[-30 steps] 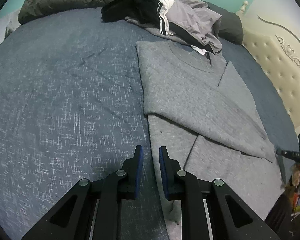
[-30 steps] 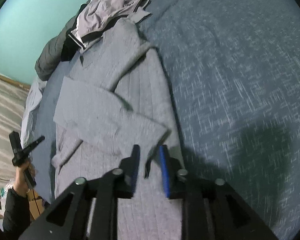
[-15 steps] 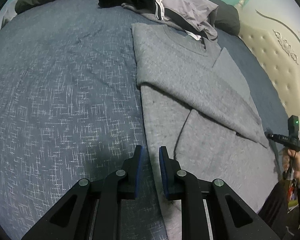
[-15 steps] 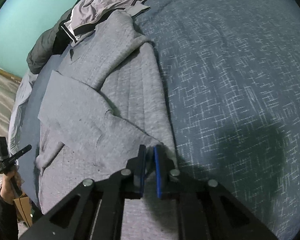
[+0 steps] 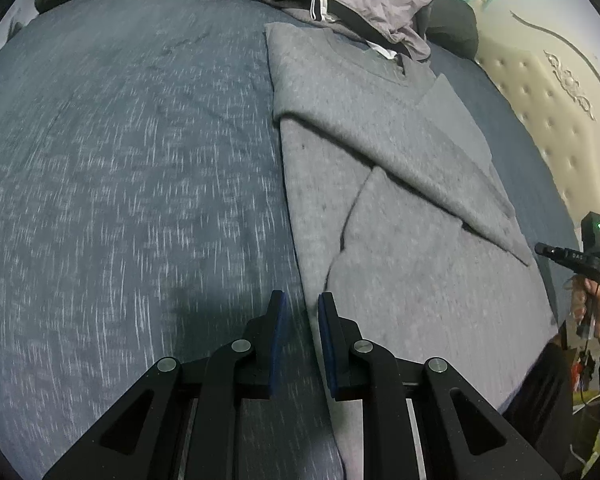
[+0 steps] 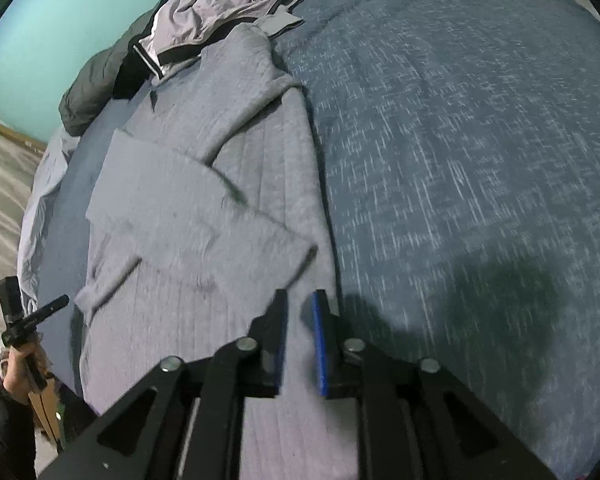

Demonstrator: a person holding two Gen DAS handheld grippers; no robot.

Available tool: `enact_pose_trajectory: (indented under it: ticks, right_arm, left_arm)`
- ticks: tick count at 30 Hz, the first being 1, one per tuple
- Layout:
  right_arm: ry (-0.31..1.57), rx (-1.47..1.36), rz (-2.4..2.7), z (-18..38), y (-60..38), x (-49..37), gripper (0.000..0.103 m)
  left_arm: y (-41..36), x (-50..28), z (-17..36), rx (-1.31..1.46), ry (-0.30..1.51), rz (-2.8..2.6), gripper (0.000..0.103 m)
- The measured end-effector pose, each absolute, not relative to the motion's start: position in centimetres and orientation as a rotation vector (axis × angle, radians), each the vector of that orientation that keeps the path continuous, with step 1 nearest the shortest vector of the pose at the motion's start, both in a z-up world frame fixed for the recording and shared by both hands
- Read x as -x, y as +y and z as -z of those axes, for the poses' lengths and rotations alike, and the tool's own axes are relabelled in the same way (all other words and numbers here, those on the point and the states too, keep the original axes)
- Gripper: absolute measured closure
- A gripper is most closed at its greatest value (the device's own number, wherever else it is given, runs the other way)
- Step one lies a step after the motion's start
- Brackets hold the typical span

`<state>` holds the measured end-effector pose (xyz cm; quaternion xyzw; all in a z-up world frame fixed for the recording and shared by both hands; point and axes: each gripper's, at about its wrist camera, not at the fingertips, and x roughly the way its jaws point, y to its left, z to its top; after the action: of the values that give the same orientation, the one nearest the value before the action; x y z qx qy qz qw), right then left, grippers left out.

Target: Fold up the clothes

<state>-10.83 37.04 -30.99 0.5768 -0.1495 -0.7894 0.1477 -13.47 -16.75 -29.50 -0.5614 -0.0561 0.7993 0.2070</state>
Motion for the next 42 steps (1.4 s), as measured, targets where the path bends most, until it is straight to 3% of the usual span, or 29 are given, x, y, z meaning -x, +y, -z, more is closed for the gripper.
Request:
enact_pose_trajectory:
  ticks: [1, 10, 13, 42]
  right_arm:
    - [-0.421, -1.659, 2.268, 30.8, 37.2, 10.3, 0.081]
    - [-0.351, -1.699, 2.228, 30.1, 38.7, 5.8, 0.073]
    - [-0.340, -1.715, 2.213, 30.3, 38.9, 4.5, 0.071]
    - [-0.307, -1.769, 2.138, 30.9, 39.4, 0.4, 0.069]
  left_arm:
    - [-16.9, 13.0, 29.4, 1.566, -0.154, -2.223, 0.085]
    - [-17.2, 8.8, 28.8, 1.606, -0.153, -2.177, 0.083]
    - [-17.0, 7.7, 28.9, 1.623, -0.157, -2.152, 0.074]
    - [-17.0, 1.6, 32.7, 1.809, -0.198, -1.973, 0.071]
